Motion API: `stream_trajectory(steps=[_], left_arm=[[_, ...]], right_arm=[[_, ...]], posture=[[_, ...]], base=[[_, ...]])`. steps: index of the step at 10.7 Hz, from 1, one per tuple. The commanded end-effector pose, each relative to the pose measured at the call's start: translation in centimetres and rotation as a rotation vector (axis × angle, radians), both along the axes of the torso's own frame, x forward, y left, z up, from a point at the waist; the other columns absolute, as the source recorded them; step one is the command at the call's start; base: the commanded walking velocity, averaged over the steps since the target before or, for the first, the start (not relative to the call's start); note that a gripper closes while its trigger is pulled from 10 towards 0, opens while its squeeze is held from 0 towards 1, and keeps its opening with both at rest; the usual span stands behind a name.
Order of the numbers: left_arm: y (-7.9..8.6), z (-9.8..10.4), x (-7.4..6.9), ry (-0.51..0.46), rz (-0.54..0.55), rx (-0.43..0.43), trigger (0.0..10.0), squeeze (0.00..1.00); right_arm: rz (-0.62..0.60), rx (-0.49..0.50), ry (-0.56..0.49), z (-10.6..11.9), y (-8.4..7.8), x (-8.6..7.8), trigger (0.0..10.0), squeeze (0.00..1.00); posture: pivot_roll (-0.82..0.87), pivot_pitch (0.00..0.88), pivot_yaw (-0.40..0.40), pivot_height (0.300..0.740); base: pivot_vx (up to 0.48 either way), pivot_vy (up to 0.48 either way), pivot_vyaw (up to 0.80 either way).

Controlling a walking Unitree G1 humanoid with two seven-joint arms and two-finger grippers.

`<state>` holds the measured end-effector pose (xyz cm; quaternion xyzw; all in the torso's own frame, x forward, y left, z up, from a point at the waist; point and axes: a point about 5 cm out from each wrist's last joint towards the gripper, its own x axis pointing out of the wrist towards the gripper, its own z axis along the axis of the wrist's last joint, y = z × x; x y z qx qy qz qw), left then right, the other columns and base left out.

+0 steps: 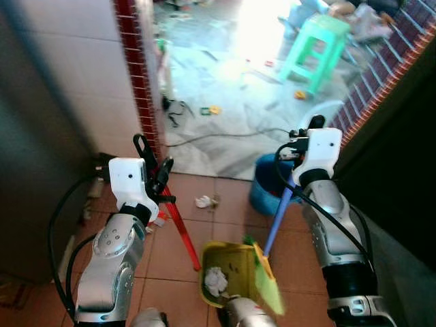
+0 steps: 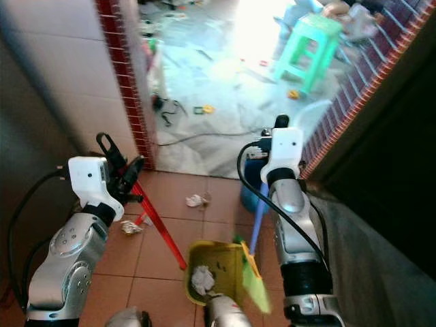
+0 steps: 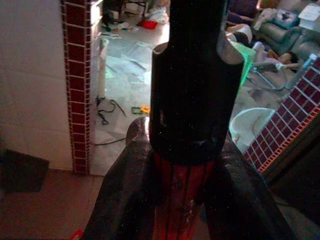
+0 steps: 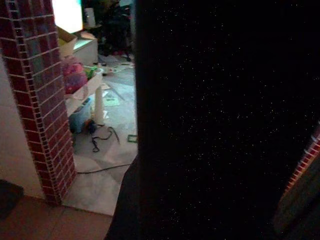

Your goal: Sweep floor

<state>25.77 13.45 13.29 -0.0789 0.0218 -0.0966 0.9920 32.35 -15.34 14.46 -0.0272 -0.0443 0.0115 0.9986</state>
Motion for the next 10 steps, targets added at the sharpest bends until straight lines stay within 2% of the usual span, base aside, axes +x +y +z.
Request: stream_trajectory(steps=[1, 4, 10], left_arm=[[-0.41, 1.42, -0.11, -0.059, -0.013, -0.036, 10.0, 0.0], [-0.6, 1.57, -0.21, -0.08, -0.031, -0.025, 10.0, 0.0], [-1.03, 1.67, -0.29, -0.078, -0.051, -0.039, 10.0, 0.0]], right_arm=[[0.0, 0.006, -0.014, 0.54, -0.02, 0.28, 10.0, 0.0], [0.001, 0.005, -0.01, 0.52, -0.02, 0.36, 10.0, 0.0], [0.004, 0.0, -0.003, 0.38, -0.08, 0.39, 10.0, 0.0]], posture=[[0.0, 0.08, -0.072, 0.74], [-0.01, 0.08, -0.076, 0.74], [-0.01, 0.082, -0.078, 0.74]], base=[[0.0, 0.307, -0.46], [0.0, 0.0, -0.8], [0.0, -0.389, -0.76]])
